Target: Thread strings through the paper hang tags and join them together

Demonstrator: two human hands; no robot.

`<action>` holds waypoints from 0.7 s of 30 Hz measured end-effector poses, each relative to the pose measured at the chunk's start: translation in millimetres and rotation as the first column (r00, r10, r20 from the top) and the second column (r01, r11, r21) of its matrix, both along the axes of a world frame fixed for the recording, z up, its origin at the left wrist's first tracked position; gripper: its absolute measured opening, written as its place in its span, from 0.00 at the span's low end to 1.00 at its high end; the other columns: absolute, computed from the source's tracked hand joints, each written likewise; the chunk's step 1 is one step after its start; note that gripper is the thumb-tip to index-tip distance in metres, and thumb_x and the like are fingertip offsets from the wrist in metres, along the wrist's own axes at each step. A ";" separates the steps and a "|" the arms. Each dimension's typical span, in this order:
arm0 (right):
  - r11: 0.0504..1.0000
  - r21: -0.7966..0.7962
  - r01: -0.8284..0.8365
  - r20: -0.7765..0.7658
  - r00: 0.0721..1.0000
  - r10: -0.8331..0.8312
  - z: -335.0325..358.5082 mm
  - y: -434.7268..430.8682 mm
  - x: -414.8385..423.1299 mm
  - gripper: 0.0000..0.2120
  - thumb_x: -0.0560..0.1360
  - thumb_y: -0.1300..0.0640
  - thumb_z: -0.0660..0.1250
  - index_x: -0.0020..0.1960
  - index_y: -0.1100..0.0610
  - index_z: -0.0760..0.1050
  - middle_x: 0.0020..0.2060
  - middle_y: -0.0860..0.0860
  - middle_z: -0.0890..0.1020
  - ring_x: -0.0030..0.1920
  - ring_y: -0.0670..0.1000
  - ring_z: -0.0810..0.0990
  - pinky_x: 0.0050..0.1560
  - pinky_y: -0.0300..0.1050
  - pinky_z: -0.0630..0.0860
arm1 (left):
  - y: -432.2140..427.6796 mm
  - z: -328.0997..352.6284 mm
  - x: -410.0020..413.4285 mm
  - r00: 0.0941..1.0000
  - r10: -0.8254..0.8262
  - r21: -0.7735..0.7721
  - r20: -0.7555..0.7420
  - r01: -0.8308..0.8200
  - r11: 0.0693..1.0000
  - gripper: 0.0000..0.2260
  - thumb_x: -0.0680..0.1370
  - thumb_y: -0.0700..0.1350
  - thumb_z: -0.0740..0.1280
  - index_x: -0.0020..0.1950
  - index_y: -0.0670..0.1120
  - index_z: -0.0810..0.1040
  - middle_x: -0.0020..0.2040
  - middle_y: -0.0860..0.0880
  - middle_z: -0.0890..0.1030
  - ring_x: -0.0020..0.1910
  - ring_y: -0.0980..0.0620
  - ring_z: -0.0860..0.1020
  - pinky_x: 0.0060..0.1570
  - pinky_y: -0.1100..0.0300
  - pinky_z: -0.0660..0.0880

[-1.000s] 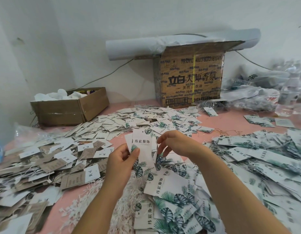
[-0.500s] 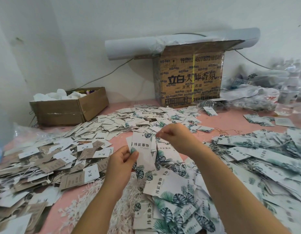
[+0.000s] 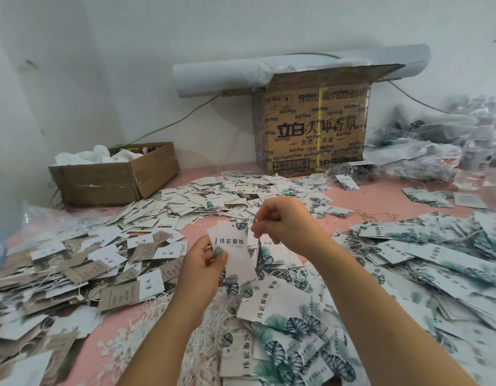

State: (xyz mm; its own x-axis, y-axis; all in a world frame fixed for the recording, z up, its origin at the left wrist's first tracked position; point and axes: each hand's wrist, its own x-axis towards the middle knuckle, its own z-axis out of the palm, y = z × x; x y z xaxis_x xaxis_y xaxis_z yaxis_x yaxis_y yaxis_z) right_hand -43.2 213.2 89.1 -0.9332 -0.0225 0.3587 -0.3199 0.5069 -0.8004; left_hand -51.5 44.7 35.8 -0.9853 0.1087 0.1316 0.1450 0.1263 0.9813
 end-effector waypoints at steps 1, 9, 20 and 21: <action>1.000 0.005 0.000 -0.002 1.000 0.000 0.1 0.2 0.2 0.10 0.71 0.65 0.70 0.35 0.54 0.75 0.28 0.46 0.81 0.21 0.39 0.71 0.24 0.31 0.68 | 0.3 0.1 0.2 1.000 -0.010 0.008 0.007 0.010 1.000 0.12 0.79 0.37 0.63 0.49 0.55 0.76 0.49 0.49 0.83 0.49 0.48 0.81 0.51 0.46 0.78; 0.994 0.087 0.061 0.003 0.998 -0.062 2.8 -2.4 0.3 0.11 0.76 0.66 0.63 0.43 0.54 0.80 0.31 0.45 0.80 0.24 0.40 0.72 0.29 0.30 0.72 | 1.4 0.3 -0.1 0.996 -0.064 0.127 0.070 0.055 0.990 0.16 0.78 0.31 0.61 0.50 0.53 0.77 0.48 0.51 0.83 0.51 0.47 0.80 0.51 0.49 0.77; 0.993 0.107 0.045 -0.020 0.999 -0.043 6.4 -10.1 4.3 0.07 0.76 0.63 0.64 0.47 0.56 0.81 0.32 0.43 0.80 0.40 0.57 0.81 0.45 0.52 0.78 | 7.0 -1.2 0.9 0.997 -0.048 0.163 0.064 0.037 0.986 0.16 0.79 0.32 0.59 0.51 0.54 0.76 0.50 0.52 0.82 0.52 0.49 0.79 0.52 0.50 0.75; 0.993 0.108 0.045 -0.019 0.999 -0.043 6.5 -10.2 4.5 0.07 0.75 0.63 0.65 0.46 0.56 0.81 0.32 0.43 0.80 0.41 0.57 0.81 0.46 0.52 0.78 | 7.0 -1.5 1.1 0.997 -0.048 0.164 0.059 0.038 0.986 0.17 0.79 0.32 0.59 0.52 0.54 0.76 0.49 0.52 0.82 0.51 0.49 0.80 0.50 0.51 0.75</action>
